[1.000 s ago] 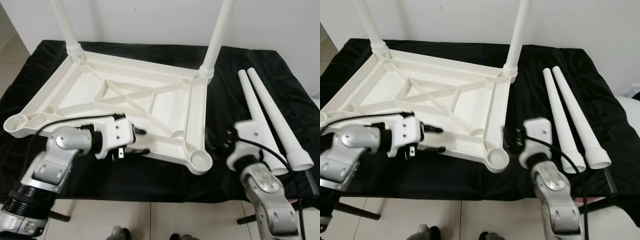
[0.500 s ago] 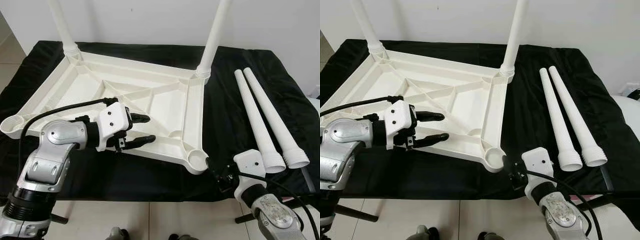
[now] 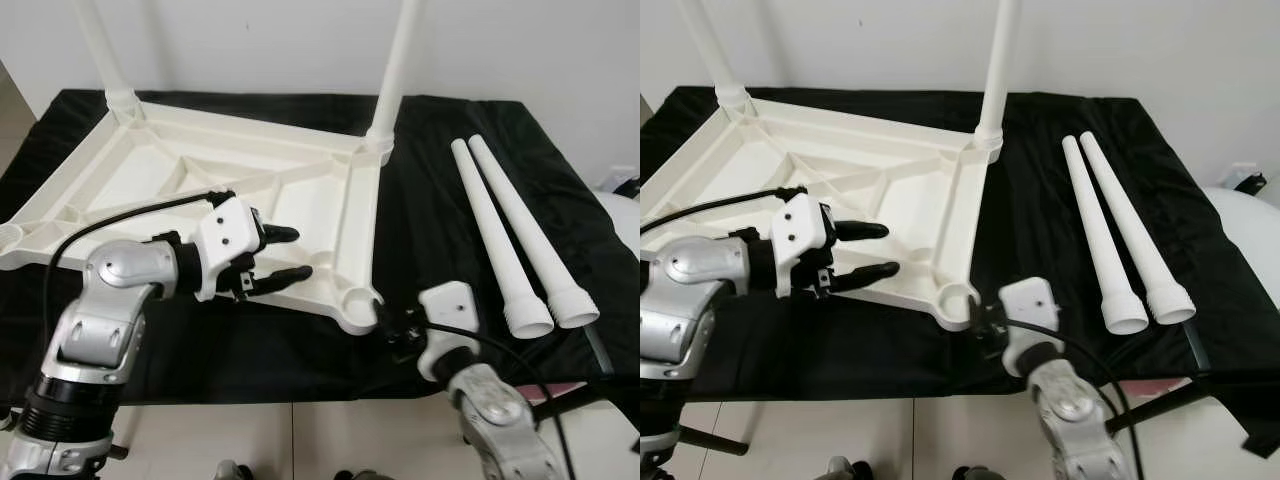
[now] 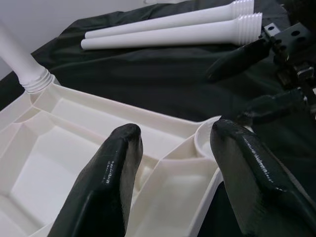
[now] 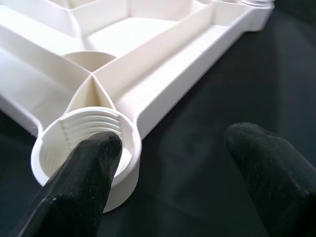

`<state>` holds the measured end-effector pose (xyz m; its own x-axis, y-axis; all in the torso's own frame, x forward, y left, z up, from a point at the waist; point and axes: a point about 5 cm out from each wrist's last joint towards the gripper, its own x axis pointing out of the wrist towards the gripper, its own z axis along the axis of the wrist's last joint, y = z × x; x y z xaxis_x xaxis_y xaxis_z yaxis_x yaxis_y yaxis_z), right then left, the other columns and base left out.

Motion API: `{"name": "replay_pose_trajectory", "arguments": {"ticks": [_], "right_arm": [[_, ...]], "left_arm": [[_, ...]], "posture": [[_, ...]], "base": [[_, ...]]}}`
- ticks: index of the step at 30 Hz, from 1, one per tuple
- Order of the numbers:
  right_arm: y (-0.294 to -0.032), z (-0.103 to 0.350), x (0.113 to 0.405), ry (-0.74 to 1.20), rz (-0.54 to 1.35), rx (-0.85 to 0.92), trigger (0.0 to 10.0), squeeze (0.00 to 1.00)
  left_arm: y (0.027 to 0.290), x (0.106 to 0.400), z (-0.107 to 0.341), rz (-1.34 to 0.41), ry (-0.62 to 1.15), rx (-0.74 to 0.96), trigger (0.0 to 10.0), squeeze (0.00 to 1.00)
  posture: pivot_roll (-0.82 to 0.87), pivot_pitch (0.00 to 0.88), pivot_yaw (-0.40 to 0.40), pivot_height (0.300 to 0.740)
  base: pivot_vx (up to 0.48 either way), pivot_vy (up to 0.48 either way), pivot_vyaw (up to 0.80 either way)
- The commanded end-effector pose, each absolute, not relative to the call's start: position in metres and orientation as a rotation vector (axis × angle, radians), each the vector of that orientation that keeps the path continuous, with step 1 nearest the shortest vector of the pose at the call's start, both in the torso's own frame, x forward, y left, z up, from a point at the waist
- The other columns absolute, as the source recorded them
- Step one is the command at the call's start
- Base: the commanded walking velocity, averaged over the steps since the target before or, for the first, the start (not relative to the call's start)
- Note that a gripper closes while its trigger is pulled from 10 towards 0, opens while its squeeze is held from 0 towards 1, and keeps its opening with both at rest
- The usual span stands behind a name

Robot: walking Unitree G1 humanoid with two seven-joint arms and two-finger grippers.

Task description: Building children table

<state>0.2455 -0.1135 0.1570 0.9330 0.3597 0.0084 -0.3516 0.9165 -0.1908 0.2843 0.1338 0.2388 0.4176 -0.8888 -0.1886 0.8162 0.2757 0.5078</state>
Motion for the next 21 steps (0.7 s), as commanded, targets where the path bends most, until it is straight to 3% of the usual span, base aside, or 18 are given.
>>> {"name": "replay_pose_trajectory", "arguments": {"ticks": [1, 13, 15, 19, 21], "right_arm": [[-0.106, 0.151, 0.248, -0.019, 0.404, -0.172, 10.0, 0.00], [-0.110, 0.178, 0.263, -0.166, 0.378, -0.157, 10.0, 0.00], [-0.114, 0.205, 0.257, -0.255, 0.444, -0.146, 10.0, 0.00], [-0.120, 0.214, 0.252, -0.276, 0.474, -0.155, 10.0, 0.00], [-0.133, 0.221, 0.255, -0.293, 0.418, -0.101, 10.0, 0.00]], "left_arm": [[0.137, 0.292, 0.249, -0.904, -0.219, 0.562, 10.0, 0.00], [0.138, 0.303, 0.239, -0.738, -0.186, 0.438, 10.0, 0.00], [0.152, 0.310, 0.238, -0.590, -0.173, 0.330, 10.0, 0.00], [0.162, 0.311, 0.237, -0.511, -0.161, 0.266, 10.0, 0.00], [0.176, 0.308, 0.231, -0.392, -0.141, 0.123, 10.0, 0.00]], "posture": [[0.03, 0.142, -0.034, 0.740], [0.02, 0.121, -0.029, 0.740], [0.01, 0.112, -0.038, 0.740], [0.01, 0.110, -0.041, 0.740], [0.00, 0.098, -0.053, 0.740]], "base": [[0.000, 0.000, 0.00], [0.000, 0.000, 0.00], [0.000, 0.000, 0.00], [0.000, 0.000, 0.00], [0.000, 0.000, 0.00]]}}
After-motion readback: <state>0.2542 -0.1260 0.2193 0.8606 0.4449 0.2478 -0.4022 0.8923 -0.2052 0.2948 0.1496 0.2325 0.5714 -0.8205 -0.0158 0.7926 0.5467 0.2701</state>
